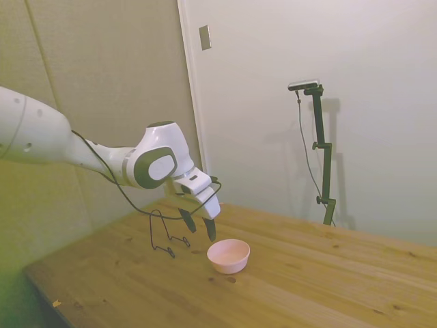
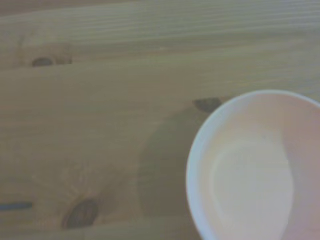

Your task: Load the bowl

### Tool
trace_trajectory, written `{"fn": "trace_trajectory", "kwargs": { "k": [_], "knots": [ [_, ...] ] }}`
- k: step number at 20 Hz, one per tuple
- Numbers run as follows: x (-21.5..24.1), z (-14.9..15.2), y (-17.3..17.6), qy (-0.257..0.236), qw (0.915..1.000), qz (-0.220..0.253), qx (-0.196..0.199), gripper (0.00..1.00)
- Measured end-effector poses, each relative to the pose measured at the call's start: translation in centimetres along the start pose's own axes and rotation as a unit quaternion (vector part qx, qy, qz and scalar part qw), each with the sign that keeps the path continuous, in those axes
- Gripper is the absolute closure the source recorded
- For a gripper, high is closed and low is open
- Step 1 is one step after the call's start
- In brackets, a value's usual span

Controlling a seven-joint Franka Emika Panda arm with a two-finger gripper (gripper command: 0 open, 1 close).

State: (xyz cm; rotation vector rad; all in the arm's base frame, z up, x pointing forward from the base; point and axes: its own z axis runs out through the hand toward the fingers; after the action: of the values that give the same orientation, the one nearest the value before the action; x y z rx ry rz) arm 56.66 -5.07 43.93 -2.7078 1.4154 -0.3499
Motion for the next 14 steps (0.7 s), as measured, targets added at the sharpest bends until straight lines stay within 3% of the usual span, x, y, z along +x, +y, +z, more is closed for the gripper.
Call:
{"fn": "trace_trajectory", "kwargs": {
  "k": [5,11,12,14],
  "knots": [
    [-0.2,3.6,-2.5,-0.015,0.9998,-0.008,-0.013,0.0],
    [0.3,6.6,-2.7,-0.018,0.9995,0.005,-0.023,0.0],
    [0.5,7.0,-2.7,-0.019,0.9995,0.008,-0.026,1.0],
    [0.7,7.8,-2.8,-0.021,0.9993,0.01,-0.03,1.0]
  ]
}}
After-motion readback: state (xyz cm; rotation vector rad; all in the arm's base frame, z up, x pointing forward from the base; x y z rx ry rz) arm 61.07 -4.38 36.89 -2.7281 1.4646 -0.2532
